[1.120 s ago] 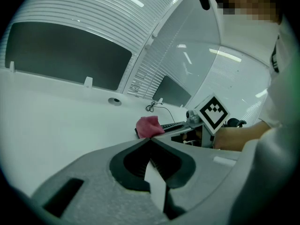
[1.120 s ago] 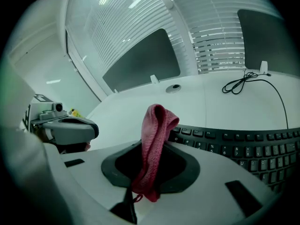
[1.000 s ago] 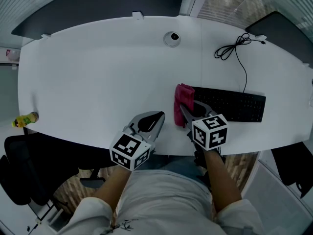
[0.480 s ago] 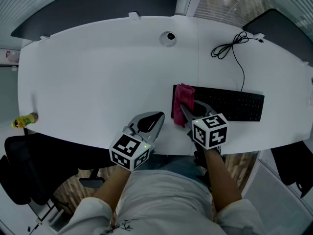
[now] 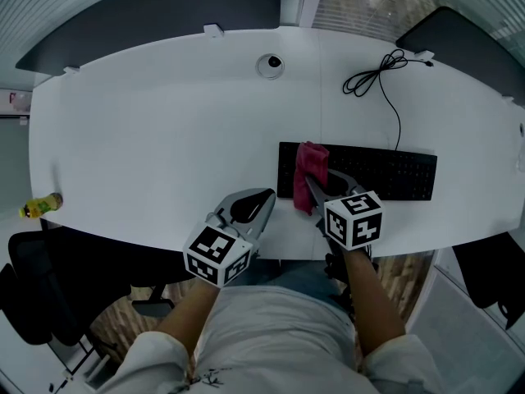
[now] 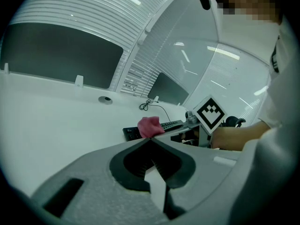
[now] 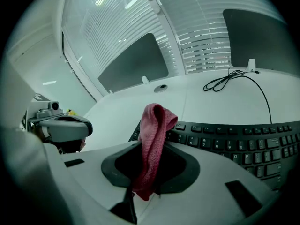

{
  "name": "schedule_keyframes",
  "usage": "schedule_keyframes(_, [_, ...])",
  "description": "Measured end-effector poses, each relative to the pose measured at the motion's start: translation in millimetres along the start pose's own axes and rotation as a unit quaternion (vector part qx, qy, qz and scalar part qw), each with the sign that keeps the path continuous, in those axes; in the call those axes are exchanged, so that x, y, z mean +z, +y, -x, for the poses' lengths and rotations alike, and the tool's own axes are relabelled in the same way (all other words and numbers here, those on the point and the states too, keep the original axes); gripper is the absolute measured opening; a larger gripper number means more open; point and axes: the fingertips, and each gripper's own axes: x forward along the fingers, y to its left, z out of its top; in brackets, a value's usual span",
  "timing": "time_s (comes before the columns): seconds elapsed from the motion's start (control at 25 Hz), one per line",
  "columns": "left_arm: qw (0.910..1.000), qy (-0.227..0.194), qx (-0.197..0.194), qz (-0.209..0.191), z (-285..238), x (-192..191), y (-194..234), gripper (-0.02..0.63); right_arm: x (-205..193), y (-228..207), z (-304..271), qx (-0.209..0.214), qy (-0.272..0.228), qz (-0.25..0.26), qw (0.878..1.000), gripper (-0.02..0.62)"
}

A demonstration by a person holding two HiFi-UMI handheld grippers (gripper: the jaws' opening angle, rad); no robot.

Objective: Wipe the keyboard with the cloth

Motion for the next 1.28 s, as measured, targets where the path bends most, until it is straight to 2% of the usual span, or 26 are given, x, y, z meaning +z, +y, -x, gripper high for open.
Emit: schedule_keyframes(1.28, [0.9992, 0.017, -0.029, -0.023, -73, 5, -84, 0.011, -27, -124, 86, -0.060, -0.028, -0.049, 0.997, 0.081])
